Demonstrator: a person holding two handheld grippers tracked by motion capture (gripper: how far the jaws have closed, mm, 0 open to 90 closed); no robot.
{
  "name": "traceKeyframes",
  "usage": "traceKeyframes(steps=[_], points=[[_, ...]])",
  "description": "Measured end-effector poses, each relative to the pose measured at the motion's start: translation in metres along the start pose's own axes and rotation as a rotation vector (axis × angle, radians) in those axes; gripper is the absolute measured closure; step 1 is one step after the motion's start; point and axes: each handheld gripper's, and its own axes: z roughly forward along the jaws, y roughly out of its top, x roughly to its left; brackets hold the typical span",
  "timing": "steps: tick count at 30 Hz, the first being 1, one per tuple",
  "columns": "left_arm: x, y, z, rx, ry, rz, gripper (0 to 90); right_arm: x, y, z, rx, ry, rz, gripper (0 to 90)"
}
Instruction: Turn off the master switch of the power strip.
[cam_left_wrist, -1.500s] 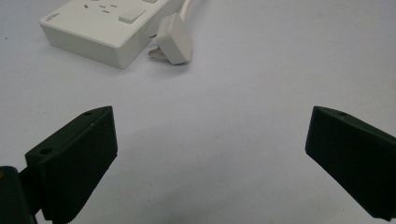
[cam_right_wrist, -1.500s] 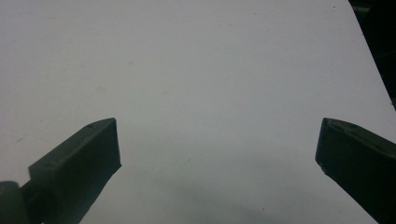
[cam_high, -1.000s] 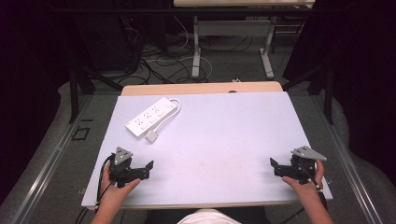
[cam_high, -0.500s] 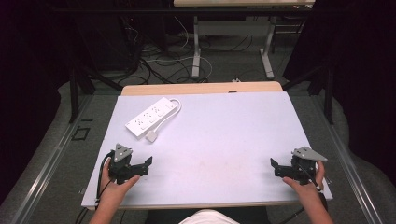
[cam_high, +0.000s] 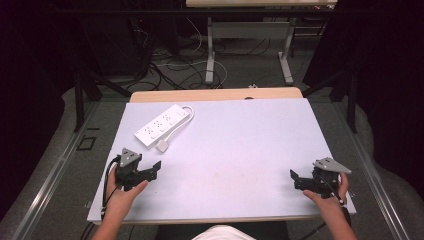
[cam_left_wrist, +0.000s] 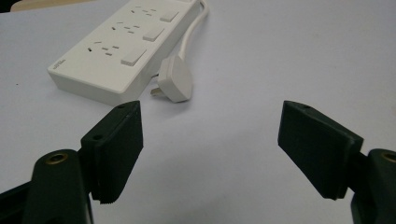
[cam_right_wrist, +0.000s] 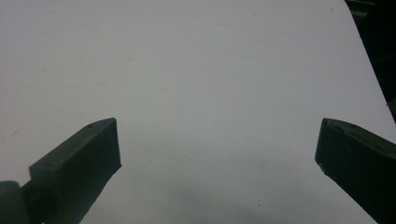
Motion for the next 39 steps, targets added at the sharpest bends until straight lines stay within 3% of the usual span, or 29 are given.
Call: traceKeyframes(steps=[2, 3, 7, 8, 11, 15, 24, 39], points=[[0.0, 0.002, 0.001, -0.003, -0.006, -0.004, 23.4, 0.0, 0.001, -0.002, 0.024, -0.002, -0.004, 0.0], [-0.001, 0.003, 0.002, -0.008, -0.01, -0.01, 23.5, 0.001, 0.0, 0.0, 0.002, -0.007, 0.005, 0.0], [0.0, 0.009, 0.003, -0.009, -0.011, -0.019, 23.9, 0.002, 0.0, 0.001, -0.003, -0.015, 0.004, 0.0], [0.0, 0.011, 0.004, -0.014, -0.009, -0.022, 24.0, 0.001, 0.001, -0.001, 0.024, -0.006, -0.004, 0.0], [0.0, 0.016, 0.004, -0.009, -0.005, -0.017, 24.3, 0.001, 0.001, 0.002, -0.002, -0.003, -0.007, 0.0], [0.0, 0.024, 0.005, -0.009, -0.002, -0.009, 24.4, 0.002, 0.0, 0.002, 0.002, -0.002, -0.004, 0.0], [-0.001, 0.041, 0.006, -0.014, -0.038, -0.042, 28.8, 0.002, 0.0, 0.001, 0.003, -0.001, -0.004, 0.0], [-0.006, 0.071, 0.015, -0.01, -0.051, -0.015, 34.8, 0.002, 0.0, 0.002, 0.004, 0.002, -0.004, 0.0]])
